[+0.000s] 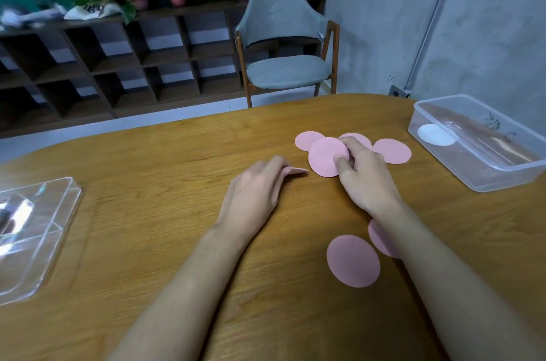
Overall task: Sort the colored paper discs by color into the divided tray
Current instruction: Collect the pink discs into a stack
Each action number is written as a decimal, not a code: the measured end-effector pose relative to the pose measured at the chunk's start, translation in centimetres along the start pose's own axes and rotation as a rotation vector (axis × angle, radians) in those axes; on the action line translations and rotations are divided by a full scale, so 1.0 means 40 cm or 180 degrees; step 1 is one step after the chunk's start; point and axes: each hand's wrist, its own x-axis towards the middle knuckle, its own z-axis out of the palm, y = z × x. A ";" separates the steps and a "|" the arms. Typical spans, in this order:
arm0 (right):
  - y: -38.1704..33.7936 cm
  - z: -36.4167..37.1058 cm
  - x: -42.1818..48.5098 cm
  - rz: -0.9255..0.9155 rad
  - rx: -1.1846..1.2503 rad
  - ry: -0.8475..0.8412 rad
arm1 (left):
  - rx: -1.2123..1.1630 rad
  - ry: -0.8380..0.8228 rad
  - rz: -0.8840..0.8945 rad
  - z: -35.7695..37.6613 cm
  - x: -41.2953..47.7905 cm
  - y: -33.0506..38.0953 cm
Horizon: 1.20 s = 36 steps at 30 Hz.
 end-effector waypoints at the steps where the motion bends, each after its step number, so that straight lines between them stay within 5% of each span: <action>1: -0.001 0.000 -0.002 -0.0067 0.0019 -0.0012 | -0.0172 0.0123 -0.0062 -0.005 -0.007 0.012; 4: -0.003 0.007 -0.006 -0.0216 0.0188 -0.0132 | -0.0897 0.0538 -0.0419 -0.013 -0.011 0.041; 8: 0.001 0.022 -0.006 -0.0329 0.0490 -0.0365 | -0.1494 0.0467 -0.0876 -0.006 -0.003 0.036; 23: -0.019 0.045 -0.028 -0.0943 0.0401 -0.0676 | -0.1308 0.0801 -0.0942 0.004 0.004 0.020; 31: -0.006 0.034 -0.022 -0.0736 0.0071 -0.0352 | -0.0111 -0.0466 -0.0757 -0.044 0.000 -0.057; 36: -0.003 0.032 -0.018 -0.0679 -0.0012 -0.0181 | -0.0128 -0.0613 -0.0598 -0.053 0.003 -0.073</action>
